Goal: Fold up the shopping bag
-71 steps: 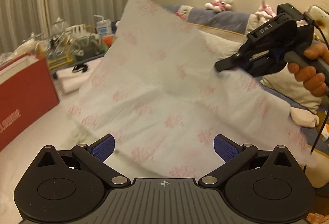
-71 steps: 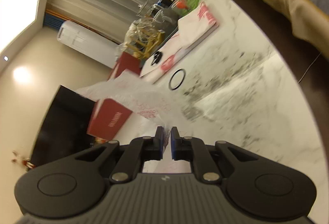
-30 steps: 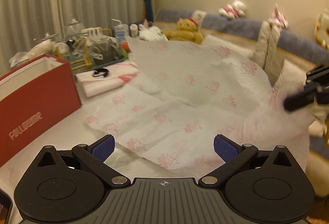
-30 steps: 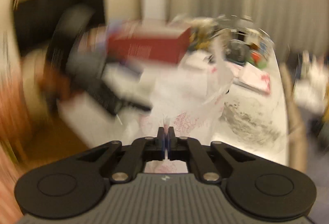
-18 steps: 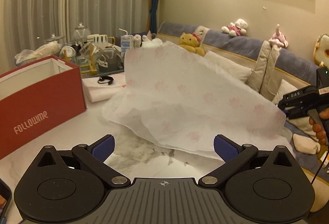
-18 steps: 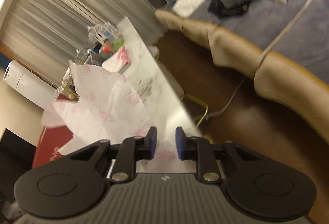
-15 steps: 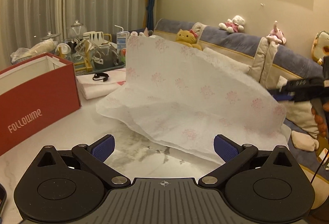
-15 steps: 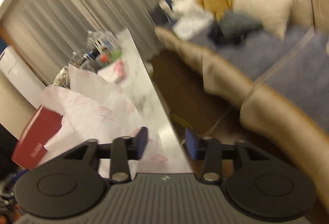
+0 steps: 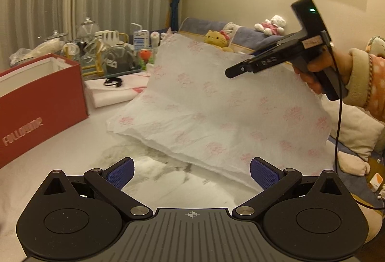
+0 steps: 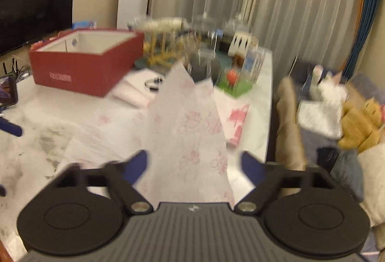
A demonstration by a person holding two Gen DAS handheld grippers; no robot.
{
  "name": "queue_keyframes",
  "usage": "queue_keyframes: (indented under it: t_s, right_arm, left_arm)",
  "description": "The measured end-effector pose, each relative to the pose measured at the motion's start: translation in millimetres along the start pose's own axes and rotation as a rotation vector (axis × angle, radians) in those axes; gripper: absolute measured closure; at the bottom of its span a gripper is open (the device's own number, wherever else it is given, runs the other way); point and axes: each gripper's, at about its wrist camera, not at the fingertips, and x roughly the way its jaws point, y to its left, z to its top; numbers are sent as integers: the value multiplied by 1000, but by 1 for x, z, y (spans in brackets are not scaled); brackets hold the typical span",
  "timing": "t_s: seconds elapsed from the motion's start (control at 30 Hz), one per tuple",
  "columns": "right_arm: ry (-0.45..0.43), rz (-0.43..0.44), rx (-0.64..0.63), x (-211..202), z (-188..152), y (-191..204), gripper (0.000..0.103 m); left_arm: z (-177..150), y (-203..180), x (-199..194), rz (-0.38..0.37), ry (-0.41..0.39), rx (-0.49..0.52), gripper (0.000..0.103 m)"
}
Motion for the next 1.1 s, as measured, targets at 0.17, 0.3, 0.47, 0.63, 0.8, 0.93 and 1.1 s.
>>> queue_keyframes:
  t_s: [0.17,0.3,0.47,0.63,0.8,0.93,1.1]
  right_arm:
    - [-160,35,100,-7,9,-3,103]
    - [-489,171,516,-82,-2,-41,103]
    - [-751,250,457,-157,-42,-29,103]
    - [-483,634,96,-144,-73,60,103]
    - [-230,783,48,-94,-109,120,103]
    - [-92,826,61,-55,-129,148,103]
    - [8,809,-10,-26,-129,177,102]
  left_arm:
    - [-2,19,1,-5,-2,-69,0]
    - [1,13,10,-42,-11,-65,0]
    - [0,12,7,-96,-41,-87,0]
    - [-5,53,-12,-181,-122,-306,0]
    - [-19,94,-37,-100,-194,-507,0]
    - [-29,112,-77,27,-293,-586,0]
    - [-20,94,-130,75,-428,-478,0]
